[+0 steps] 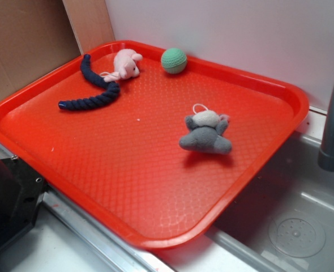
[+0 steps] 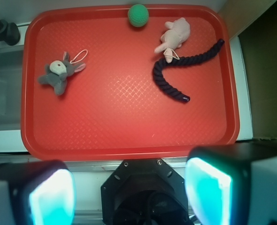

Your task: Grab the pink bunny.

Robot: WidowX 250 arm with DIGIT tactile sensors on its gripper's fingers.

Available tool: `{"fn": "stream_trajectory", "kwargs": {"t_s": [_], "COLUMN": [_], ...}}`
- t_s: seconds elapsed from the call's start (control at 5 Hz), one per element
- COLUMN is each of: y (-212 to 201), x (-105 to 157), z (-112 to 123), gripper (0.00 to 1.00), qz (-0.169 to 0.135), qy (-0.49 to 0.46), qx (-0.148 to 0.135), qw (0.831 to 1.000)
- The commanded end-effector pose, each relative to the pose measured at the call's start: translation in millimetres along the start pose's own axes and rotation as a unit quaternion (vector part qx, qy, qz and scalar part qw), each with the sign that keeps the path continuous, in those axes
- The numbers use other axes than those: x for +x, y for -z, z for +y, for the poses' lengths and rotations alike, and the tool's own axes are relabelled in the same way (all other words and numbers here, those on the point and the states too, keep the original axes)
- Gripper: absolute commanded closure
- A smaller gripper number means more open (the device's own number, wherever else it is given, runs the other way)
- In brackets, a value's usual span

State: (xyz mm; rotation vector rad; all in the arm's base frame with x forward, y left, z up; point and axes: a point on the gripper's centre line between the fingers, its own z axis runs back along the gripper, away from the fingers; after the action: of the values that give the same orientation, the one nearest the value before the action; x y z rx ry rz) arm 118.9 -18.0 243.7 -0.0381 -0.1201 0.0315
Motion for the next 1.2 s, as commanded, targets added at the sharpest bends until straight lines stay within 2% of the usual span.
{"fn": "stream_trajectory", "kwargs": {"t_s": [0.0,0.2,0.4,0.6,1.0], "y": [0,7,16,30,75], "x": [0,10,27,45,84], "z": [0,7,21,41,80], "gripper": [0.0,0.0,0.0,0.0,0.0], "qz": [0.0,-0.002,-0.02,-0.039,-0.096], "qy": [0.0,-0.029,-0.105,-0.183,-0.29], "qx": [0.0,0.004,0.011,0.02,0.06], "qw": [1.0,1.0,0.994,0.982,0.95]}}
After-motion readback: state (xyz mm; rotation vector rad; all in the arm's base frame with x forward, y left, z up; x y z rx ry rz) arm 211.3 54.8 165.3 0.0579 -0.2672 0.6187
